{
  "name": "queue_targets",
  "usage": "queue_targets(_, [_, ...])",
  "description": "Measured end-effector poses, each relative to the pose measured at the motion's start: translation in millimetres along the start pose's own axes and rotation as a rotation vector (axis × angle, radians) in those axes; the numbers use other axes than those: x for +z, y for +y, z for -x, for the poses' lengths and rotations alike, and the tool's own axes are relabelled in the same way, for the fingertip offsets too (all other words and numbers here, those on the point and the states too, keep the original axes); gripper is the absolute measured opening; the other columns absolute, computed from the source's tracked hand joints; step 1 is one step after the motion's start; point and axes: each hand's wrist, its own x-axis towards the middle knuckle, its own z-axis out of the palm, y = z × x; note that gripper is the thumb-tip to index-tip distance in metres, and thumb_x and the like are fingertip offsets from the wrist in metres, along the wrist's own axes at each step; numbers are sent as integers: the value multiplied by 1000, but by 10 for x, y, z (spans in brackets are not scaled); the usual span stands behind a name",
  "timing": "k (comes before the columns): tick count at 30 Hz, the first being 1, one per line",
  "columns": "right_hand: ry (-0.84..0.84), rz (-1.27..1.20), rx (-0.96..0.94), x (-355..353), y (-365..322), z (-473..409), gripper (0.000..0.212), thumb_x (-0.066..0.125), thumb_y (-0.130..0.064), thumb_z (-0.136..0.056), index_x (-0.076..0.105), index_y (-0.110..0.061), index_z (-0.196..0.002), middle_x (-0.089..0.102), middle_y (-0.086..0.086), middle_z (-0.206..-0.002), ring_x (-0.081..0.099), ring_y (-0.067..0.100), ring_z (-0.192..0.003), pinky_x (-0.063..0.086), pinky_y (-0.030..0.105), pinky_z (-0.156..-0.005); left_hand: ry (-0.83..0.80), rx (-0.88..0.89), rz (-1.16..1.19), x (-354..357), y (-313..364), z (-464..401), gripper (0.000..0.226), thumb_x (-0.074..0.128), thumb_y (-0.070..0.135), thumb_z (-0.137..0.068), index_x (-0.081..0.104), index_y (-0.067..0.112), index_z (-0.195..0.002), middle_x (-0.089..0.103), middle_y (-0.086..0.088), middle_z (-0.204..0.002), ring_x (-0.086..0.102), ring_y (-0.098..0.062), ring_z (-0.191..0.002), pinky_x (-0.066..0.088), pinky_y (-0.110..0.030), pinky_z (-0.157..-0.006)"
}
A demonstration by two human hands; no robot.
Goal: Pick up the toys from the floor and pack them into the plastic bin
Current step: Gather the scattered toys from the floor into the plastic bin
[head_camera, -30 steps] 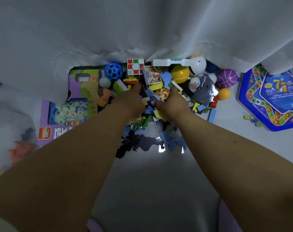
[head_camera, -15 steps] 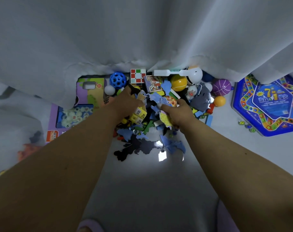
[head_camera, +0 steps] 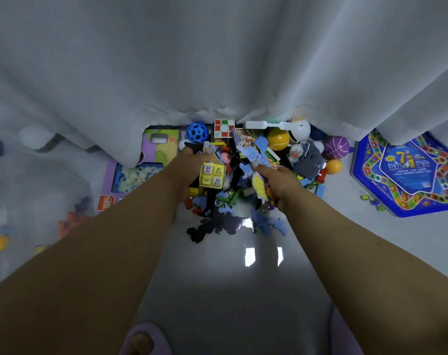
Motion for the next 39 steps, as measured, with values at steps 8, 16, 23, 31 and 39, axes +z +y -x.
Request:
queue_targets(8, [-182, -90, 22, 205, -264, 462, 41, 68, -49, -79, 42, -23, -63, 24, -3, -36, 18, 13, -34, 21, 18, -36, -52, -83, 320, -257, 316, 398, 36, 49, 43, -95, 63, 10, -98, 68, -9, -75, 62, -16, -48, 35, -12, -33])
queue_targets(16, [-466, -30, -138, 1133, -697, 1216, 39, 67, -48, -81, 47, -21, -61, 41, 7, -52, 30, 18, -41, 22, 16, -37, 50, 23, 247, -1198, 994, 1371, 33, 47, 41, -95, 62, 17, -77, 69, -6, -78, 62, -19, -71, 27, -11, -31])
queue_targets(23, [-650, 152, -166, 2246, -579, 2020, 43, 65, -41, -84, 43, -19, -54, 39, 0, -36, 32, 11, -26, 27, 14, -37, 278, 47, 366, -2376, 595, 2369, 34, 44, 38, -97, 62, 17, -78, 70, -7, -74, 69, -17, -59, 26, -9, -31])
queue_targets(31, [-670, 340, -47, 3074, 38, 2415, 38, 71, -40, -79, 46, -15, -65, 36, 2, -40, 33, 13, -34, 35, 16, -42, 495, -144, 504, -3040, -371, 2587, 39, 39, 41, -99, 61, 11, -87, 71, -7, -68, 69, -19, -54, 31, -8, -30])
queue_targets(39, [-745, 205, 46, 3334, 218, 2417, 69, 58, -64, -75, 44, -14, -121, 53, 6, -101, 57, 18, -85, 46, 36, -90, 594, -191, 545, -3121, -527, 2531, 35, 49, 42, -95, 57, 9, -104, 56, -17, -106, 63, -34, -75, 55, -36, -62])
